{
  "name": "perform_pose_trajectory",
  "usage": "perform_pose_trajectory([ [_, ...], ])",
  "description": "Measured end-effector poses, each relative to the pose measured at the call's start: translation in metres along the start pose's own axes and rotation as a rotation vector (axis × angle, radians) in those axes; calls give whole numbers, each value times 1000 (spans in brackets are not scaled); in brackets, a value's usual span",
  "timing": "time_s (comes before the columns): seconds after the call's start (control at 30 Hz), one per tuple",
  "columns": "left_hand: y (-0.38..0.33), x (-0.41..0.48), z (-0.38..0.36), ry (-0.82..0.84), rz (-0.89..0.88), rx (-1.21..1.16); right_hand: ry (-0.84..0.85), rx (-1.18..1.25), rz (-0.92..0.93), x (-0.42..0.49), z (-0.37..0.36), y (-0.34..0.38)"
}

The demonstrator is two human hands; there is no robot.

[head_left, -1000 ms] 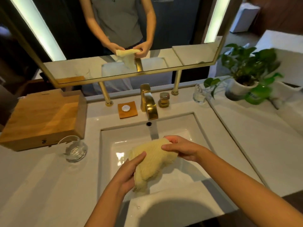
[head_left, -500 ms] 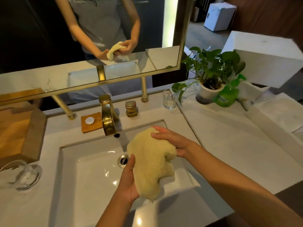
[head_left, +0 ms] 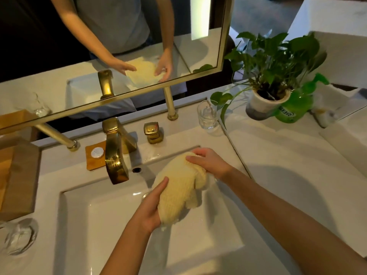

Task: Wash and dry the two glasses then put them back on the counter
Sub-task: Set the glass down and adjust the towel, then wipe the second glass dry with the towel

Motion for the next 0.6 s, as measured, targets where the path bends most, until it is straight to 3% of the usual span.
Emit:
perform_pose_trajectory([
  [0.2,-26,15,-7,-3,-66,-19,-647,54,160,29,52,1],
  [0.4,-32,16,-5,-5,-68,-103,-832,-58,223,73,67,16],
  [0.6,-30,10,1,32,-63,-222,-794,-36,174,97,64,25],
])
Point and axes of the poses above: each hand's wrist, its own x-axis towards the middle knuckle, its own z-axis out of the back of the hand, y = z × x, the point moved 7 cm from there along x, towards the middle knuckle, and after that the axes turned 13 degrees about -y, right-handed, at the moved point
